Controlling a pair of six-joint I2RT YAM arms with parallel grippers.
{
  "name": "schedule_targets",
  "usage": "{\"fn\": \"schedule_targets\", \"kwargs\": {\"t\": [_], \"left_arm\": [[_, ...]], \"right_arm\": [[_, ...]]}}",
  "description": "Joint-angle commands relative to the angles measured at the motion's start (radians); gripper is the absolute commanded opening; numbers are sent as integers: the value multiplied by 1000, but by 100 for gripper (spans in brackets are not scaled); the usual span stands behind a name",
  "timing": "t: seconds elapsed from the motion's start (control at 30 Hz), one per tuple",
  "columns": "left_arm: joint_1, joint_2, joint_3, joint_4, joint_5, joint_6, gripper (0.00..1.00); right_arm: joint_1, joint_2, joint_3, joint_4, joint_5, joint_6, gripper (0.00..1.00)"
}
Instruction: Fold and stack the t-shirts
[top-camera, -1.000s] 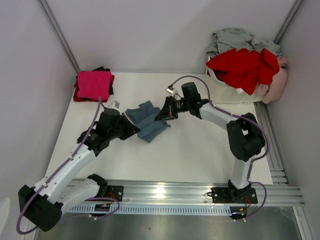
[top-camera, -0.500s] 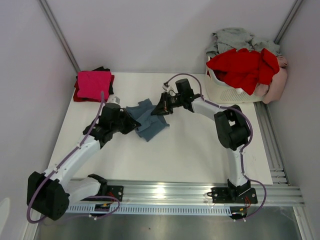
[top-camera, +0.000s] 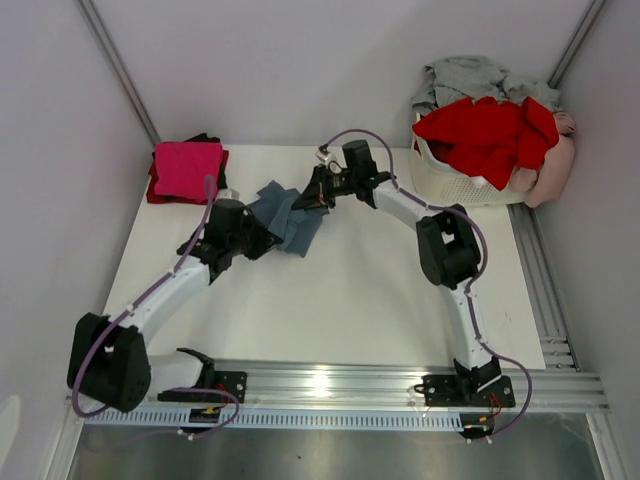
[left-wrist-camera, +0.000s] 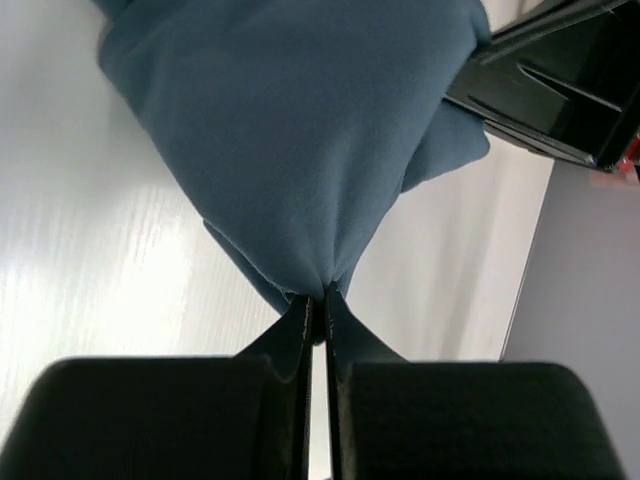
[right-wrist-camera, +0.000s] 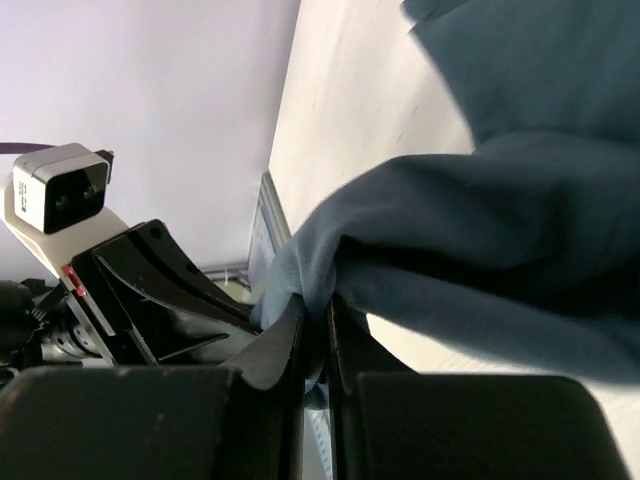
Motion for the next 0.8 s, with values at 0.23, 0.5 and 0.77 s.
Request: {"fn": "schedule_targets", "kwargs": {"t": [0.23,0.5,0.77], "left_arm": [[67,38,50,106,46,6,1],[-64,-108,9,42,172,69,1],[-180,-317,-71,-88,278,80,0]], "right_arm": [[-6,21,138,-80,39,-123,0],[46,-421,-475,87,140,-135,0],[180,-733,-753,18,254,-151,0]]}}
